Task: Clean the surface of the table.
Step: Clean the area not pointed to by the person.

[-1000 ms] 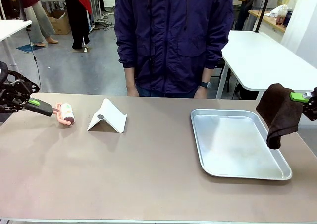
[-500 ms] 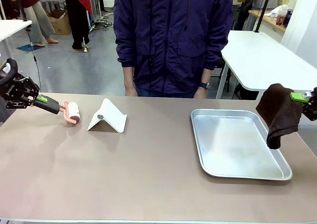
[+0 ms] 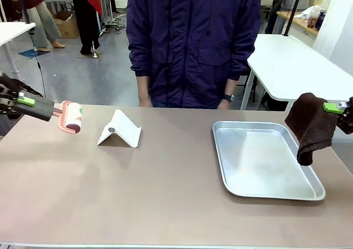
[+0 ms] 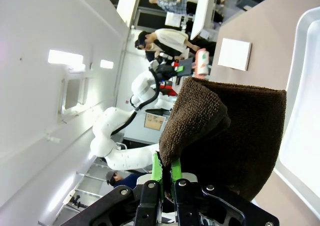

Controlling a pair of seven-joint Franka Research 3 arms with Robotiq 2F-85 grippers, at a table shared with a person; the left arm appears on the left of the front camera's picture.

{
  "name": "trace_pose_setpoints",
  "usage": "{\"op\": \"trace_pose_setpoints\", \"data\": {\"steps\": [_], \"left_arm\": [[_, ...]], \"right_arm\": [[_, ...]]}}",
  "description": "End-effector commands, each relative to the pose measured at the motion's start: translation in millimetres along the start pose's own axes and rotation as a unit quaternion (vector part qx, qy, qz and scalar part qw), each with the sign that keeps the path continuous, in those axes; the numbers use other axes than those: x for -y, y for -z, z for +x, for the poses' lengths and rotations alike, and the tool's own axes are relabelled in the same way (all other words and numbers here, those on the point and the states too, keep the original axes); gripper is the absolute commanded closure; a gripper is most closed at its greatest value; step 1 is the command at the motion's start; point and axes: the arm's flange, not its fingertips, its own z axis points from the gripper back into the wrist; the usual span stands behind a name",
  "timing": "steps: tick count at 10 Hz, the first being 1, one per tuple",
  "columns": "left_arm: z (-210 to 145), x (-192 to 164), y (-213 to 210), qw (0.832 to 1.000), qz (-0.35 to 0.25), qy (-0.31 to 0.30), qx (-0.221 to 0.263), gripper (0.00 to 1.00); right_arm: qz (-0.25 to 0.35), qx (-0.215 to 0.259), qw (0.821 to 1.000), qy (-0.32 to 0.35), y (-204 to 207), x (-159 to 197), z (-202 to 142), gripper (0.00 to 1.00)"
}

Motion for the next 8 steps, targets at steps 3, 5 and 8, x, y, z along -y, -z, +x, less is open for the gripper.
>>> {"op": "trace_pose_setpoints", "data": {"steps": [3,5,8], "left_arm": [[-86.6,-12.2,-77.2,0.988,-0.124,0.03,-0.084,0.78],[-116.6,-17.7,-104.6,0.98,-0.189,0.051,-0.026,0.78],[-134.1,-41.4,-152.6,0.961,-0.27,0.06,-0.014,0.78]], "right_arm": [[0.001,-0.003,1.0,-0.007,0.2,-3.3,3.2,0.93],[0.001,-0.003,1.0,-0.007,0.2,-3.3,3.2,0.93],[0.001,-0.003,1.0,-0.007,0.2,-3.3,3.2,0.93]]}}
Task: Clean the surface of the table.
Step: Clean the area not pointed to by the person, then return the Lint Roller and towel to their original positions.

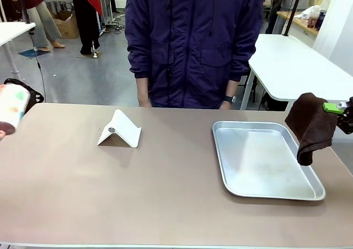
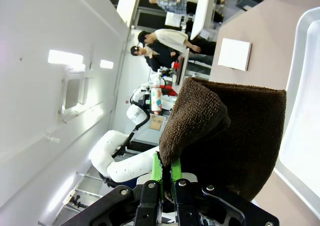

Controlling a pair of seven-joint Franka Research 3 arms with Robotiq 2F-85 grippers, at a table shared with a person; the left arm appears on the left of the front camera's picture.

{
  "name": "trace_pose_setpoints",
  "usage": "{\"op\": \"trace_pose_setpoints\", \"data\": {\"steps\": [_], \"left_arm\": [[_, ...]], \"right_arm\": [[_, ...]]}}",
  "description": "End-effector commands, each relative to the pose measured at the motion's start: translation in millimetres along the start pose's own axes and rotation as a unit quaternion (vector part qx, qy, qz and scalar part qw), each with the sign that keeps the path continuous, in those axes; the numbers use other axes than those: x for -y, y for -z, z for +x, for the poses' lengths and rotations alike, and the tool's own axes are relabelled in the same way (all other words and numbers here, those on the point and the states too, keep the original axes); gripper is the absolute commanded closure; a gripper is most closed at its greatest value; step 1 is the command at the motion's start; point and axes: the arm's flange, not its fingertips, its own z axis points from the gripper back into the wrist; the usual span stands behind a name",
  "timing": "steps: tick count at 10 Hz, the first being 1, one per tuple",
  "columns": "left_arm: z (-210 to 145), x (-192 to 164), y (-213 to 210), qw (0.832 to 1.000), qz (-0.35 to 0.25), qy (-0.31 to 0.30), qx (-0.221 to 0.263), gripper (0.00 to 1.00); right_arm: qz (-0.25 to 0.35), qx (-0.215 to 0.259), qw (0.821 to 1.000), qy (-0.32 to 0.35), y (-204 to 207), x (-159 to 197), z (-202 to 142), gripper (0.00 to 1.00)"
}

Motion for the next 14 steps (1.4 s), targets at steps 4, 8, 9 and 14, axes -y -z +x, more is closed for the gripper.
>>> {"op": "trace_pose_setpoints", "data": {"steps": [4,8,9,14], "left_arm": [[-3.9,-1.5,-12.4,1.0,-0.019,0.0,0.004,0.78],[-3.9,-1.5,-12.4,1.0,-0.019,0.0,0.004,0.78],[-3.9,-1.5,-12.4,1.0,-0.019,0.0,0.004,0.78],[-3.9,-1.5,-12.4,1.0,-0.019,0.0,0.004,0.78]], "right_arm": [[0.001,-0.003,1.0,-0.007,0.3,-3.2,3.1,0.93],[0.001,-0.003,1.0,-0.007,0.3,-3.2,3.1,0.93],[0.001,-0.003,1.0,-0.007,0.3,-3.2,3.1,0.93],[0.001,-0.003,1.0,-0.007,0.3,-3.2,3.1,0.93]]}}
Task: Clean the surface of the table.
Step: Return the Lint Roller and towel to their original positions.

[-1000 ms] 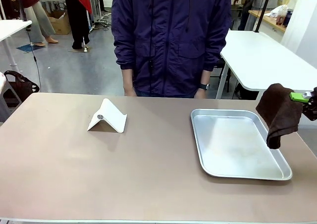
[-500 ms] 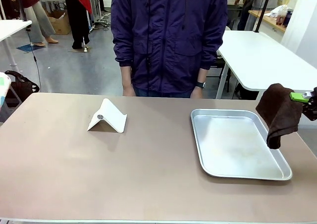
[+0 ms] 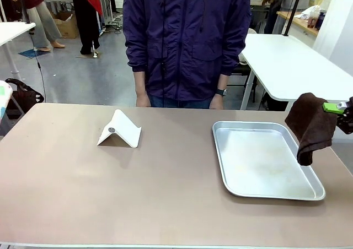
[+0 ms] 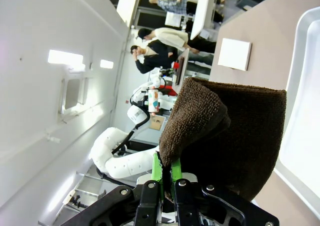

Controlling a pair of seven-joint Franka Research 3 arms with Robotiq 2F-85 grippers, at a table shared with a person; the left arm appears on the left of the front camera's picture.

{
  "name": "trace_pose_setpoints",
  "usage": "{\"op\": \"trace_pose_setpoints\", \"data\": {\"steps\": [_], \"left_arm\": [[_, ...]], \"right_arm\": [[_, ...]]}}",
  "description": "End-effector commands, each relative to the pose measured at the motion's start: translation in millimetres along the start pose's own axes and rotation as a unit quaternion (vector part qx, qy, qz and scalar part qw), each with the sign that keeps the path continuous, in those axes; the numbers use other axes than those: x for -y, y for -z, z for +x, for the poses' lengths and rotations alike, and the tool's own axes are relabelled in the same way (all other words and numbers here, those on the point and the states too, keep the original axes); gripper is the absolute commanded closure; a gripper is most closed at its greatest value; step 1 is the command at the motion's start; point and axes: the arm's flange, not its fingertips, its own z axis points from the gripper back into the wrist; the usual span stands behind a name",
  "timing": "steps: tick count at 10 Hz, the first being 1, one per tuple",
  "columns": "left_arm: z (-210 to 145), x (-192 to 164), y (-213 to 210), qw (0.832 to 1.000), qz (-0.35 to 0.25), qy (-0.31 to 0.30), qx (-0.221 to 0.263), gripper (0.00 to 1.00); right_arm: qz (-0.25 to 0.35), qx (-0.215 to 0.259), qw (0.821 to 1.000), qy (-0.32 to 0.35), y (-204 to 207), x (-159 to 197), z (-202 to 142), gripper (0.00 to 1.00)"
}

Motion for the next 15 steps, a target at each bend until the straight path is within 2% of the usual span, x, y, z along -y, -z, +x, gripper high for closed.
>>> {"op": "trace_pose_setpoints", "data": {"steps": [1,5,6,7,10,12,14,15], "left_arm": [[-1.7,1.6,2.5,1.0,-0.004,0.008,0.009,0.78],[0.0,0.0,0.0,1.0,0.0,0.0,0.0,0.78],[-3.3,21.4,8.7,1.0,0.016,0.003,0.014,0.78],[3.9,42.4,28.2,1.0,0.022,0.001,0.012,0.78],[38.8,77.6,97.8,0.995,0.092,-0.014,-0.032,0.78],[61.5,92.3,152.2,0.99,0.137,-0.025,-0.018,0.78],[72.5,95.1,214.5,0.976,0.207,-0.041,-0.051,0.78],[84.1,92.6,244.9,0.969,0.242,-0.039,-0.04,0.78]], "right_arm": [[0.001,-0.003,1.0,-0.007,0.2,-3.3,3.1,0.93],[0.0,0.0,1.0,0.0,0.0,0.0,0.0,0.93],[0.004,0.001,1.0,-0.005,11.7,-3.1,0.1,0.93],[-0.01,-0.002,1.0,0.016,37.6,-4.4,8.3,0.93],[-0.047,-0.059,0.997,0.016,122.0,-4.8,40.4,0.93],[-0.038,-0.061,0.997,-0.006,186.2,4.5,58.3,0.93],[-0.039,-0.044,0.998,-0.029,243.4,22.4,67.1,0.93],[-0.045,-0.047,0.998,-0.022,269.1,38.1,70.6,0.93]]}}
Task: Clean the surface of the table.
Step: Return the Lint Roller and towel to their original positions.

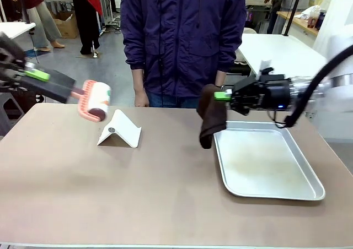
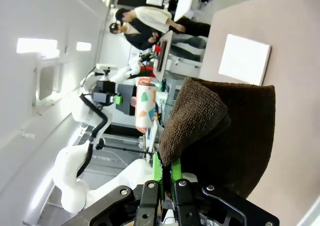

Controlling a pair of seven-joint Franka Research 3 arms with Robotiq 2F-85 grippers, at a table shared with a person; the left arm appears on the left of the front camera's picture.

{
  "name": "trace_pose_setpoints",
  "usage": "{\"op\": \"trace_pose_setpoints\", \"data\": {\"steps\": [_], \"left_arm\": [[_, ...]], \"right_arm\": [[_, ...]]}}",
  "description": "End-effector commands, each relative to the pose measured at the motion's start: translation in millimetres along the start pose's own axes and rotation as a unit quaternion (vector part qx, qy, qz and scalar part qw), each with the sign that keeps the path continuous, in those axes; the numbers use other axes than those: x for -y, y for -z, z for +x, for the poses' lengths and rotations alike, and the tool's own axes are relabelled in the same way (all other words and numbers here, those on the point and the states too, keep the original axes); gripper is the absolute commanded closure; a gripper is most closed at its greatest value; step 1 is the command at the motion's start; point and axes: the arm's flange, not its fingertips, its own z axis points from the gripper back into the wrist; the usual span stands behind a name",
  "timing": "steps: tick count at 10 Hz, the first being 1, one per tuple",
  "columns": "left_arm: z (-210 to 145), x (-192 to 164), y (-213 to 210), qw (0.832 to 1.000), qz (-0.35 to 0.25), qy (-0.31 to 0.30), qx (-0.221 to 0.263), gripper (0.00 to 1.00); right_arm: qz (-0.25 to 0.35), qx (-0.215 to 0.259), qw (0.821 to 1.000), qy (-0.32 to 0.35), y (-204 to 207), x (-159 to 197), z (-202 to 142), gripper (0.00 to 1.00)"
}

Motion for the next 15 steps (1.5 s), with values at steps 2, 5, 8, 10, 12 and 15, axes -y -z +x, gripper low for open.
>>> {"op": "trace_pose_setpoints", "data": {"steps": [2,5,8,10,12,15], "left_arm": [[44.7,13.6,53.2,0.998,0.059,-0.015,-0.012,0.78],[81.5,0.5,103.6,0.993,0.112,-0.014,-0.024,0.78],[100.7,-11.9,134.6,0.993,0.113,-0.002,-0.032,0.78],[108.5,-14.4,140.9,0.992,0.115,-0.009,-0.058,0.78],[103.1,-18.8,147.8,0.992,0.119,-0.006,-0.043,0.78],[104.9,-19.4,146.4,0.992,0.113,-0.009,-0.056,0.78]], "right_arm": [[-0.023,0.033,0.999,-0.005,46.3,42.5,26.6,0.93],[-0.045,0.017,0.998,0.027,66.5,86.4,35.4,0.93],[-0.063,0.015,0.997,0.052,66.8,112.5,36.9,0.93],[-0.06,0.013,0.996,0.058,62.9,117.9,36.2,0.93],[-0.061,0.012,0.996,0.066,60.8,121.9,30.3,0.93],[-0.062,0.014,0.996,0.067,57.1,123.6,31.3,0.93]]}}
